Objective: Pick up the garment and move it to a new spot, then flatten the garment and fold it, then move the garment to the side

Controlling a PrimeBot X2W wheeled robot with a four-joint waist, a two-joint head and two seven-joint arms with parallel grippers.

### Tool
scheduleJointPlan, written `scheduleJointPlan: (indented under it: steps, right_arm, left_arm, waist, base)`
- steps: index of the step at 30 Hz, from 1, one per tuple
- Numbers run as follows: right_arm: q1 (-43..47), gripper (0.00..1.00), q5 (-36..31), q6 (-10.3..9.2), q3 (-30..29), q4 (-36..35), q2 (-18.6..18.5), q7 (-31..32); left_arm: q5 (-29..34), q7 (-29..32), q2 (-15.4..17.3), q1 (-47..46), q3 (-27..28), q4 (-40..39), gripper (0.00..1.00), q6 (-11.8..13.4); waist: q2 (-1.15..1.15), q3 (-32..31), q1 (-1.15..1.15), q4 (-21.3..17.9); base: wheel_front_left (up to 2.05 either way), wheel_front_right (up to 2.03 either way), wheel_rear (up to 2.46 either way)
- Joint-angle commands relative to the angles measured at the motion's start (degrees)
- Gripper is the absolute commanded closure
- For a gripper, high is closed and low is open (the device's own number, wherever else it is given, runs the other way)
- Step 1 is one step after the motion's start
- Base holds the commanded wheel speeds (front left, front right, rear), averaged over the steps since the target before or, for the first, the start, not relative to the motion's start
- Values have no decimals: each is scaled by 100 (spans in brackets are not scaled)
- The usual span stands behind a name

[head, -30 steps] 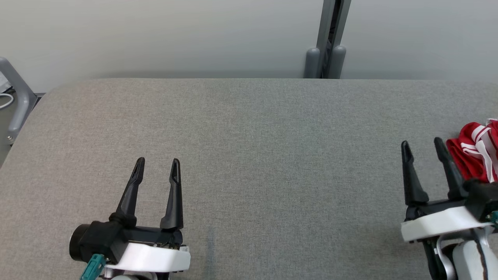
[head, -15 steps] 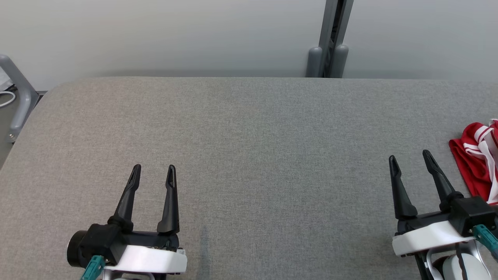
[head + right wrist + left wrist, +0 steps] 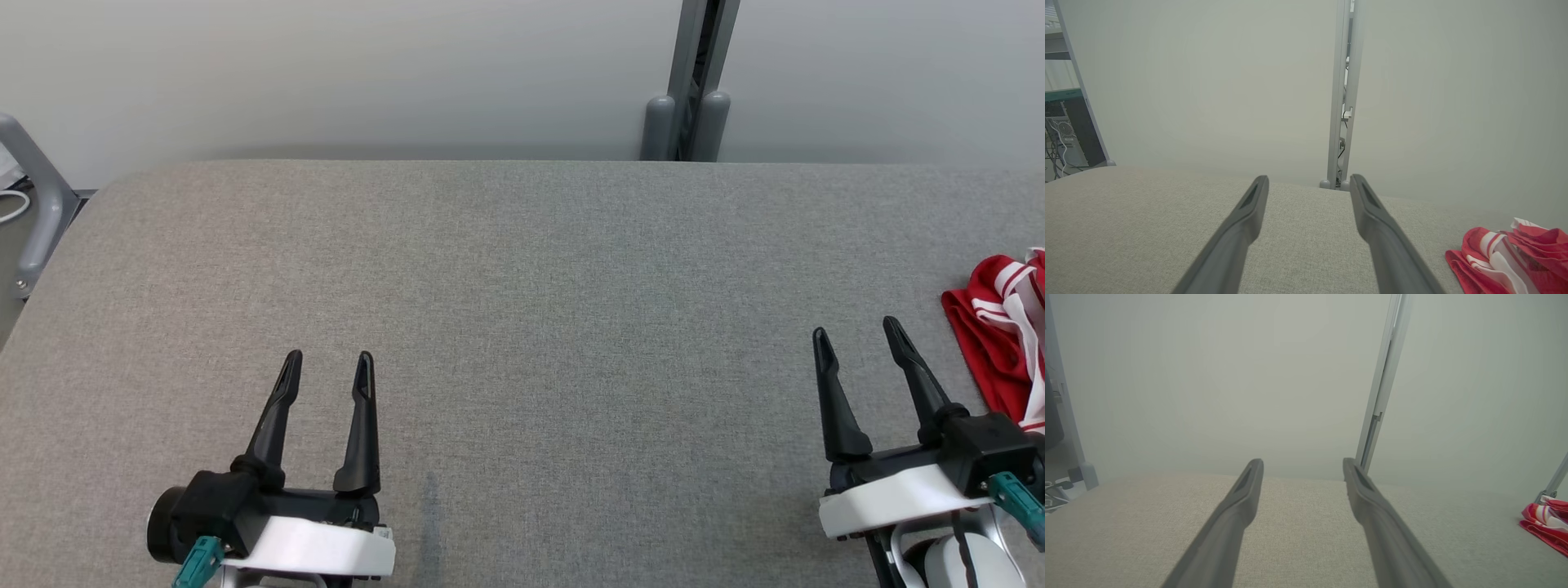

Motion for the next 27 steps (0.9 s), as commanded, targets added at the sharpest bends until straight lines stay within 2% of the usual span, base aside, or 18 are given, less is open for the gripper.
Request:
scheduleJointPlan:
  steps: [1,16,27]
  right_arm:
    - [2,0,42,0,-7,26,-4,-30]
    - [-24,0,-20,0,-21,22,9,-31]
    - [-67,0,-12,0,10,60,-3,-31]
  left_arm:
    - [-14,0,20,-16,12,-6,0,-40]
    - [38,0,19,-44,27,-198,0,-13]
    - [-331,1,19,35,76,-25,0,-204]
  waist:
    - [0,0,0,2]
    - [0,44,0,41]
    - [0,47,0,41]
  base:
    - [0,0,0]
    - [0,0,0]
    - [0,0,0]
